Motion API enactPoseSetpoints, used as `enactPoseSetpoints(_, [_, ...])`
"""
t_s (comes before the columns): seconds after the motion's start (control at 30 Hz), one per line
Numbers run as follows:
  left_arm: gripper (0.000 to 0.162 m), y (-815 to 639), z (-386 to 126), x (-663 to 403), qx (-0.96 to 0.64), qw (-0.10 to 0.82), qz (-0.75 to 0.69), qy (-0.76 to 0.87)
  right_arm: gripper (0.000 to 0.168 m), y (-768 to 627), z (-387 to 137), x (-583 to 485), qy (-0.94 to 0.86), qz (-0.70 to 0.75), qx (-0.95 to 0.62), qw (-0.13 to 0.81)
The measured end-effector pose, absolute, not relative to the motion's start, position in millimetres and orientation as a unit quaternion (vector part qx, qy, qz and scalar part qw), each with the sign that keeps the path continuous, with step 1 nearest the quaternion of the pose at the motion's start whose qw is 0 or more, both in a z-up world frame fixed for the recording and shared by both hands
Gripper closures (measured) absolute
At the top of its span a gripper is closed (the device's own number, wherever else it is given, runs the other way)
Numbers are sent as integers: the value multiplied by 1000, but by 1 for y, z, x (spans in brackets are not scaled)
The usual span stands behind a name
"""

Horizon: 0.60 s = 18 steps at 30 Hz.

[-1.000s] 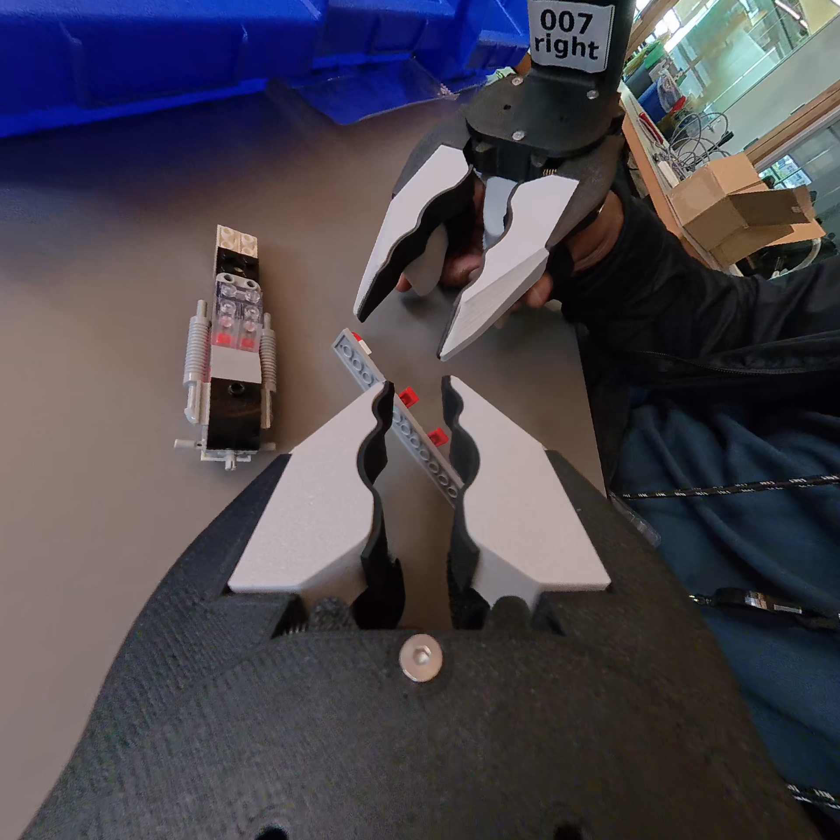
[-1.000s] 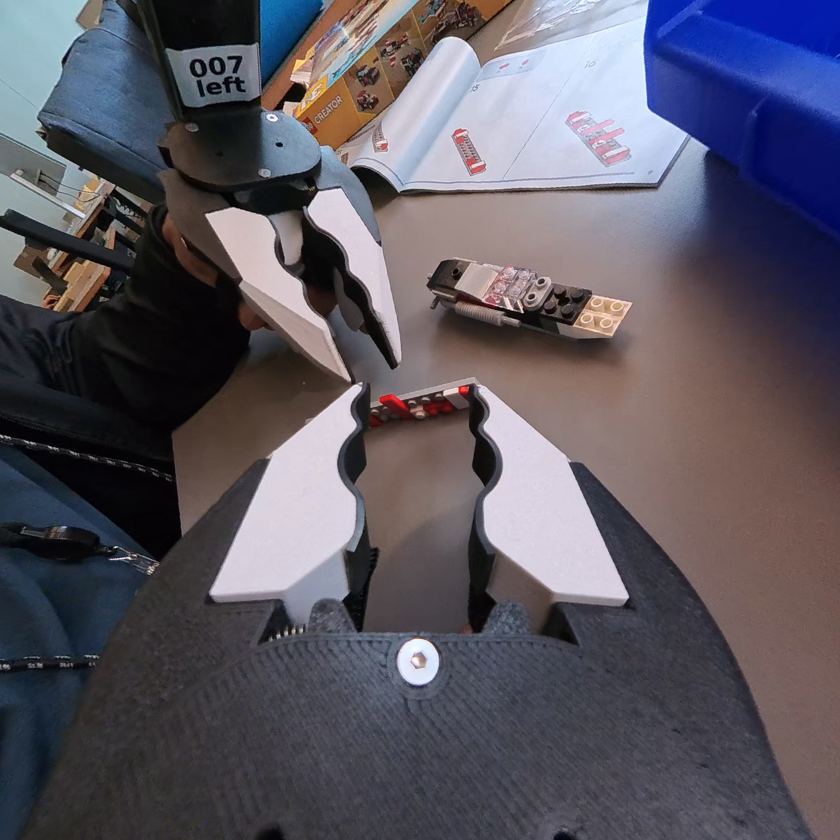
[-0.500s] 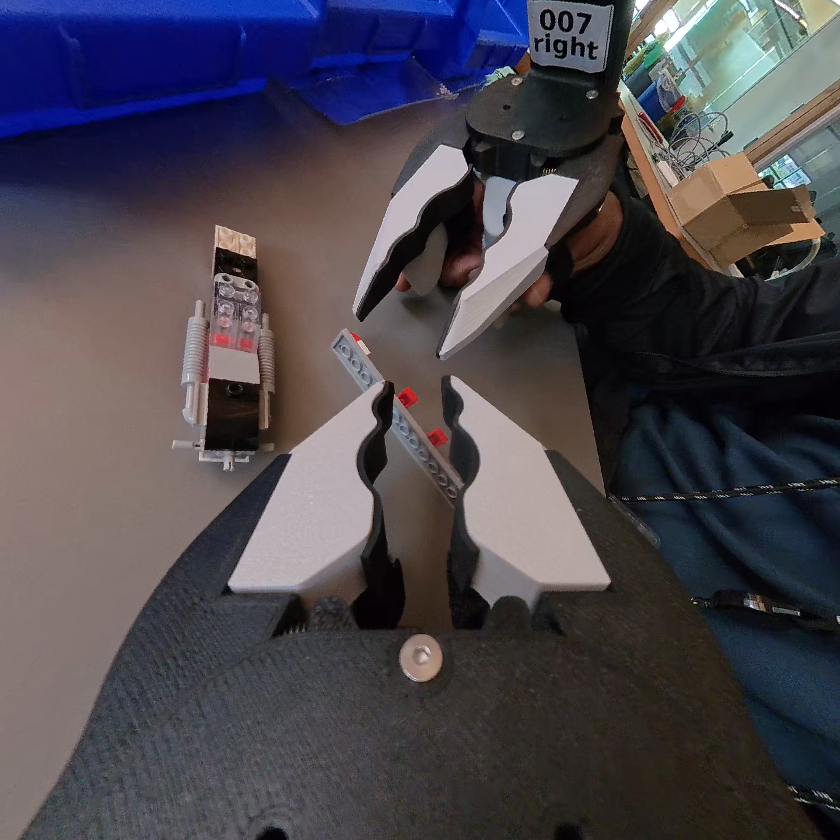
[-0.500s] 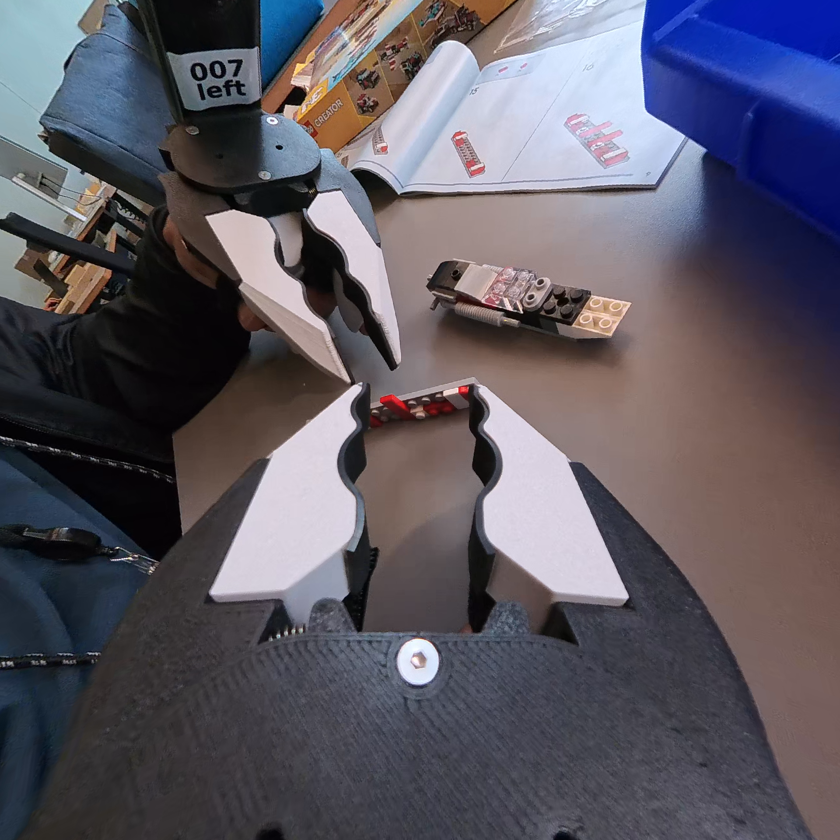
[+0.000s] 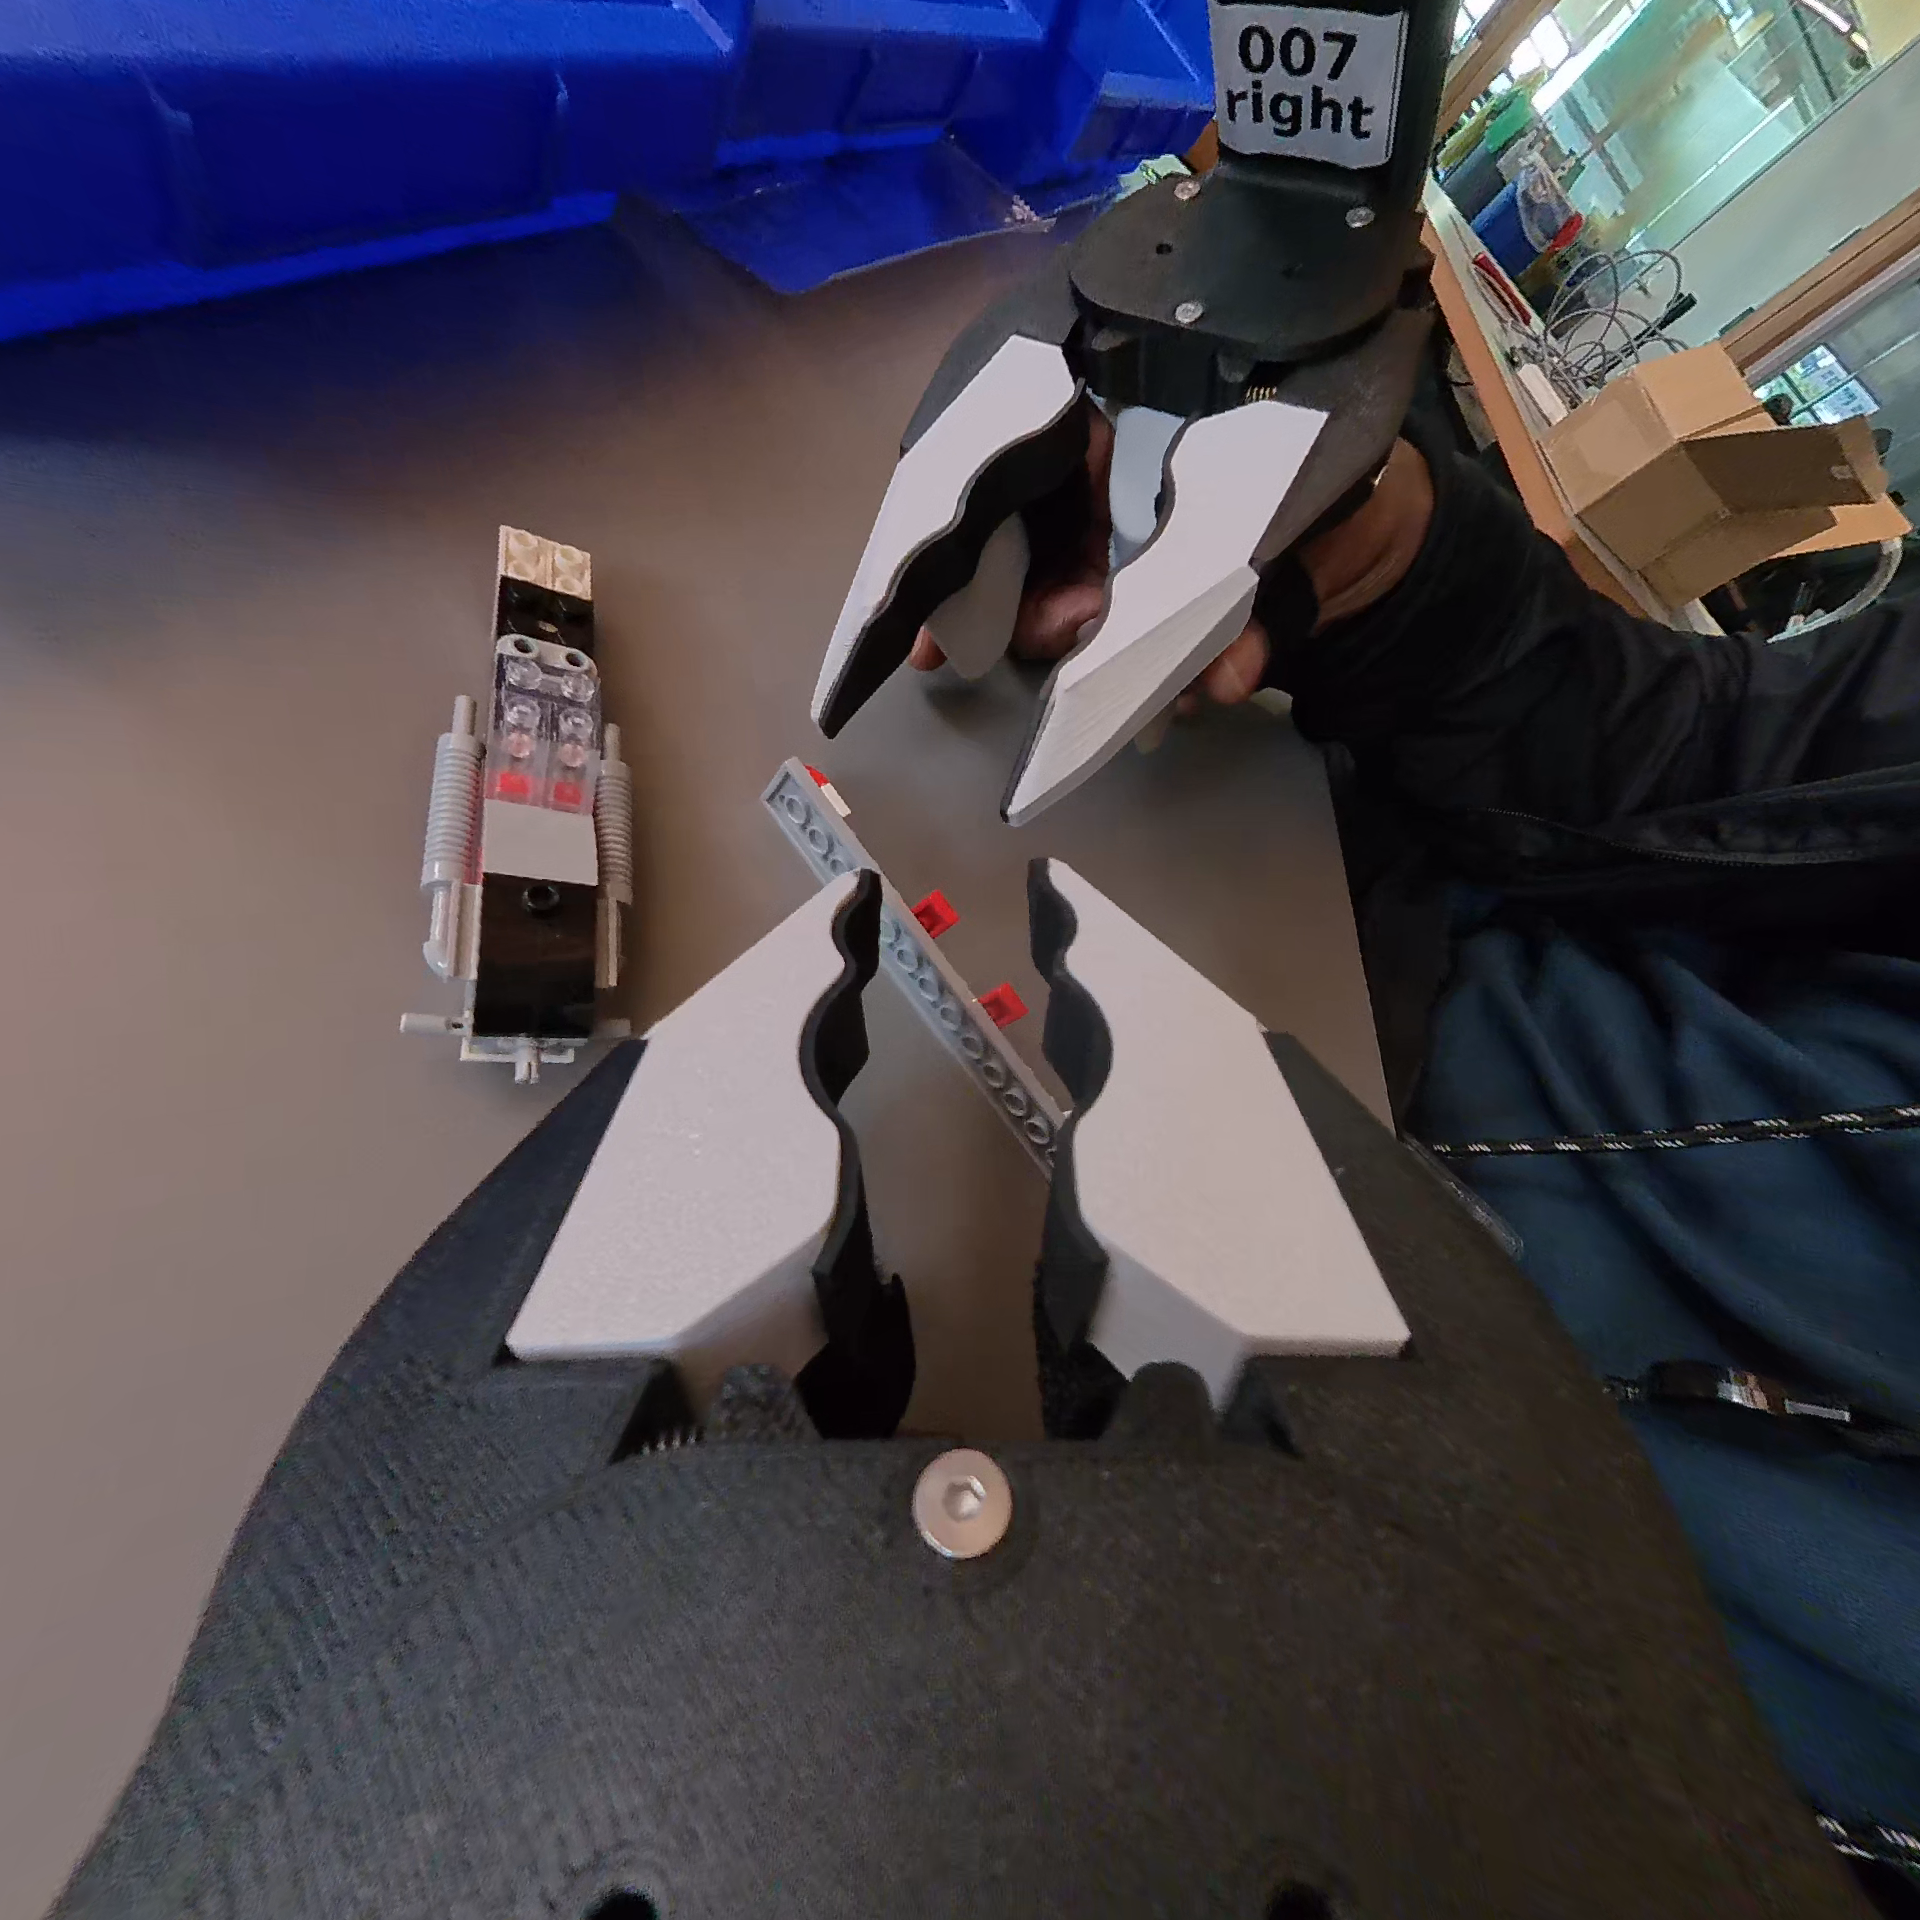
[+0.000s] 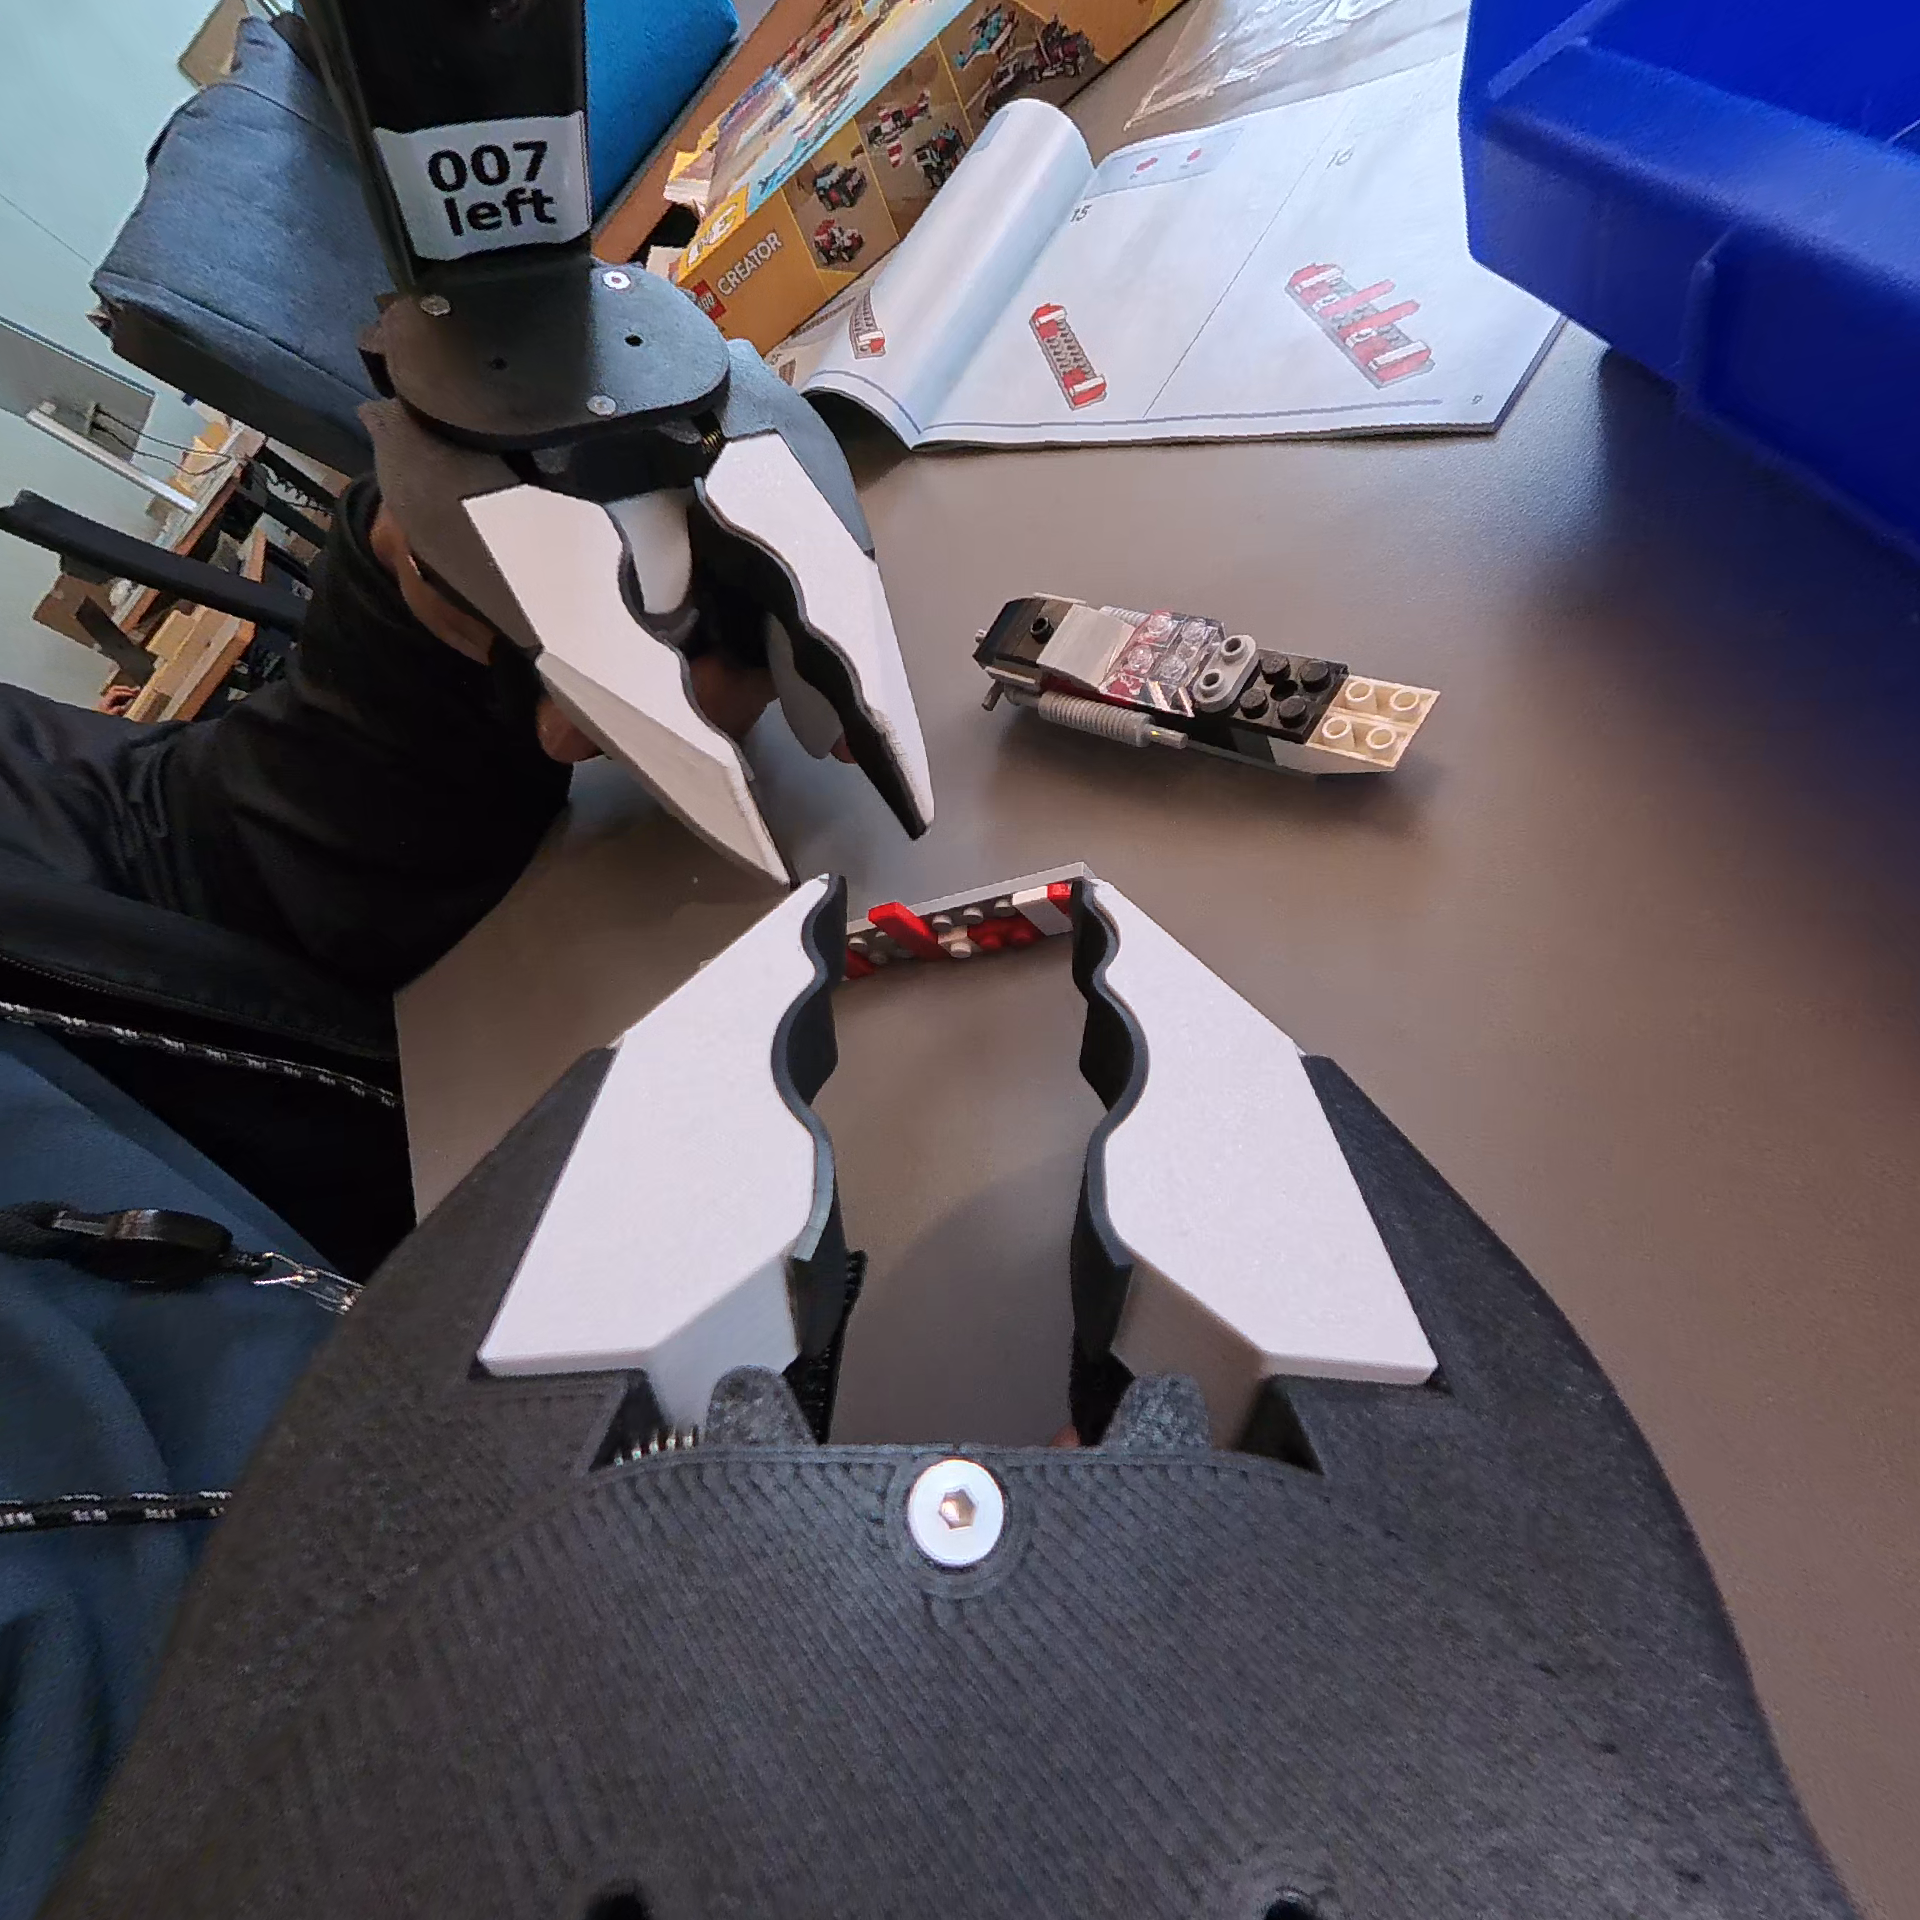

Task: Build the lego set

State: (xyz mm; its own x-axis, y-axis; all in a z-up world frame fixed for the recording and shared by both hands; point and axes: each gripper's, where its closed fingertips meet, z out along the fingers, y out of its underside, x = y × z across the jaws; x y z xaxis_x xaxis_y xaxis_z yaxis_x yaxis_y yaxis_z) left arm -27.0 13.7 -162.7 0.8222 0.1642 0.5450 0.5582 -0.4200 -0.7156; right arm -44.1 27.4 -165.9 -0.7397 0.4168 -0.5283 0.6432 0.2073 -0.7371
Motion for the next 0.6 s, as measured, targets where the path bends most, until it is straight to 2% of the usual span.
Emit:
enactPoseSetpoints(0.47, [132,12,-163,-31,-818,492,-193,-229,125,28,-166,-44,769,-527,345,107])
enactPoseSetpoints(0.6, [132,8,-151,-48,-803,524,-154,-239,125,28,-166,-44,769,-527,345,108])
